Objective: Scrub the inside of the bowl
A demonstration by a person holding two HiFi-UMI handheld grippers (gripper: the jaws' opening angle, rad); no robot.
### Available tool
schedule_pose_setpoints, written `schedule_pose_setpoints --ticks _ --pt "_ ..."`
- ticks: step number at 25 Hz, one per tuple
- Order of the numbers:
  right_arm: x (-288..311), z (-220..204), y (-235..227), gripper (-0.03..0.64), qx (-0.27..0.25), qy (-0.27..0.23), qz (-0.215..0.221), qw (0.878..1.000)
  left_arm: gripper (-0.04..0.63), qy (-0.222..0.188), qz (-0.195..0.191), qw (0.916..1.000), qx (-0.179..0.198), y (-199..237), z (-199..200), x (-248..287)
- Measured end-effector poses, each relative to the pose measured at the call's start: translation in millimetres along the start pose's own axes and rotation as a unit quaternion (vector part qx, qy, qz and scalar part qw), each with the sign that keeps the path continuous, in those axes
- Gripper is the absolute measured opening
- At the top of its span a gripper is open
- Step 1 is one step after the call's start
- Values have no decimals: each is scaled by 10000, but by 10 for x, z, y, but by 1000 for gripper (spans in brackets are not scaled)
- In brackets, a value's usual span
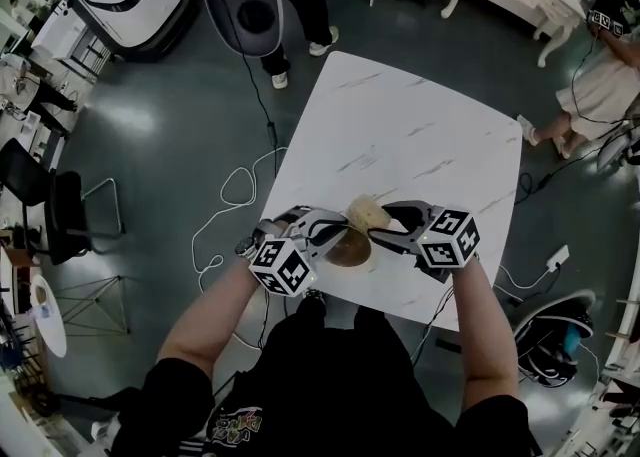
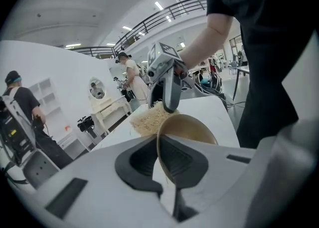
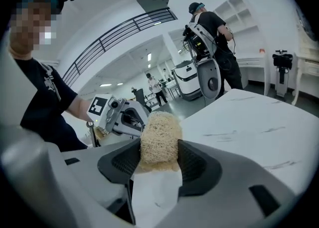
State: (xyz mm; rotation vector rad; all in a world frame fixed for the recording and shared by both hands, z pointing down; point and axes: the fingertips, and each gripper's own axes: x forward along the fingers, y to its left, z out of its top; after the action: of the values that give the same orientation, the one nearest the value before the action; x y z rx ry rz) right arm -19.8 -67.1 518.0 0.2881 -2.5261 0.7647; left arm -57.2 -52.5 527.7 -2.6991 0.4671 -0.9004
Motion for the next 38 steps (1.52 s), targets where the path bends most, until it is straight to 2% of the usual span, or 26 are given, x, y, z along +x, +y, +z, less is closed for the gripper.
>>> schedule_pose_setpoints --ticks 3,6,9,12,14,15,18,21,25,26,30,34,38 --pt "-49 -45 -56 239 95 15 8 10000 17 -91 182 9995 -257 80 -8 -3" --pt "-124 -87 -124 239 270 -74 -22 9996 17 -274 413 9950 -863 217 -32 -32" --pt "-212 -62 -191 239 472 -335 -80 9983 18 -490 696 9833 -1610 420 -51 -78" --pt "-288 -27 -238 239 570 -599 -203 9964 18 -640 954 9692 -2177 604 -50 -102" --pt "-322 -27 -268 239 593 -724 -351 9950 18 -659 1161 9559 -2616 710 -103 -106" --pt "-335 -38 -282 239 591 -757 -434 9944 18 -651 1300 9465 -2880 771 -148 -110" --pt "-334 -130 -297 239 512 -681 -615 9945 17 -608 1744 9111 -3686 958 -304 -120" --pt "-221 -246 -219 239 366 -422 -627 9965 17 -660 1952 8788 -4303 1072 -375 -110" --pt "17 -319 -90 239 344 -235 -497 9979 17 -727 2099 8555 -4677 1143 -388 -96" --pt "75 -330 -59 239 343 -214 -459 9981 16 -725 2120 8527 -4719 1144 -386 -84" --pt "294 -340 57 239 258 -122 -373 9989 17 -642 2220 8520 -4698 1118 -350 -41" --pt "482 -268 108 239 289 -204 -368 9987 17 -642 2205 8476 -4784 1049 -292 16" --pt "595 -146 95 239 381 -394 -447 9975 17 -642 2148 8505 -4758 957 -219 76"
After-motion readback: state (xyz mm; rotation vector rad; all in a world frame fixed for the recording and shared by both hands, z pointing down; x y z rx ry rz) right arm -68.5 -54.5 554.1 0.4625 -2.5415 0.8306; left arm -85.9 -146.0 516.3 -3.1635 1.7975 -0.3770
